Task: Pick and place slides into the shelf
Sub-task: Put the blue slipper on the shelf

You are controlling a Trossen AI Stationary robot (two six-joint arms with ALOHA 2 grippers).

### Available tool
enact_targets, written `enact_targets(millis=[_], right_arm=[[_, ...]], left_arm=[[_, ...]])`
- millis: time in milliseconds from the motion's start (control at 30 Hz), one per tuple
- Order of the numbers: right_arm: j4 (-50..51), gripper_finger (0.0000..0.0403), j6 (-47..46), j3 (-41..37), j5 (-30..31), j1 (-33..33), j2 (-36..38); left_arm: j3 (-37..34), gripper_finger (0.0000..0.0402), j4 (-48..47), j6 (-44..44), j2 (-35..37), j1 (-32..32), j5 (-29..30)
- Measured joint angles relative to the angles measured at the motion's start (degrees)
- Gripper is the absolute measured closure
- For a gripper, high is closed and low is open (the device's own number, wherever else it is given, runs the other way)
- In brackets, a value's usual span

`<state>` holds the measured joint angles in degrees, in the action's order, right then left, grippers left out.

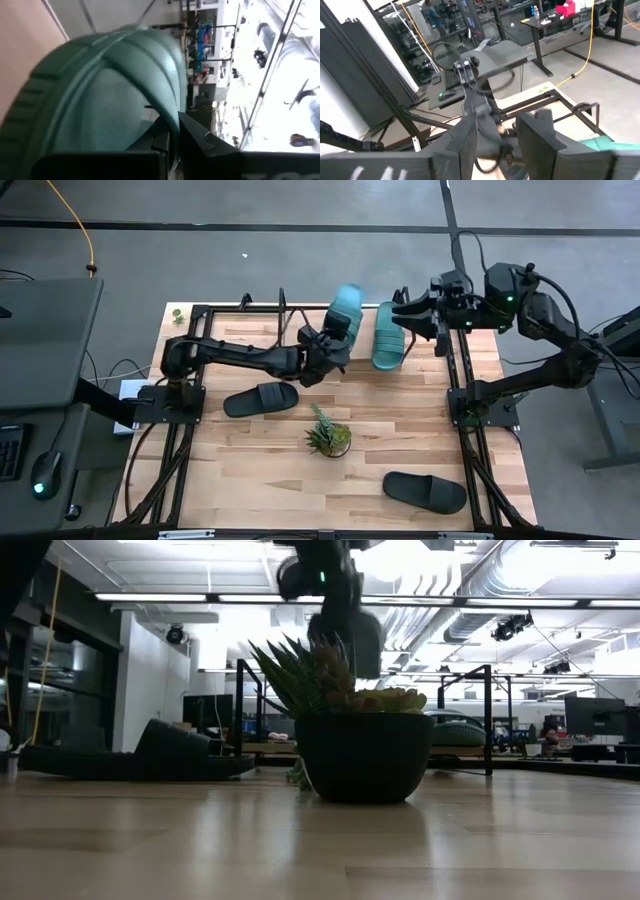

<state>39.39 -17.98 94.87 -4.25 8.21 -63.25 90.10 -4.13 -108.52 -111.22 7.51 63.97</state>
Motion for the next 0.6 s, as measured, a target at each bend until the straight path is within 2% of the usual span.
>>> enact_targets(millis=[267,600], right_arm=[[1.9,0.0275,0.0,0.0,1.2,0.0,2.0],[2.4,0.0275,-1.5,0.0,2.6,0.0,2.2]], left_arm=[[0.1,0.0389,7.0,-1.3,-3.7,0.3,-0.6],[-0.1,0.0389,9.0,-4.3,-6.9,0.4,-1.6]])
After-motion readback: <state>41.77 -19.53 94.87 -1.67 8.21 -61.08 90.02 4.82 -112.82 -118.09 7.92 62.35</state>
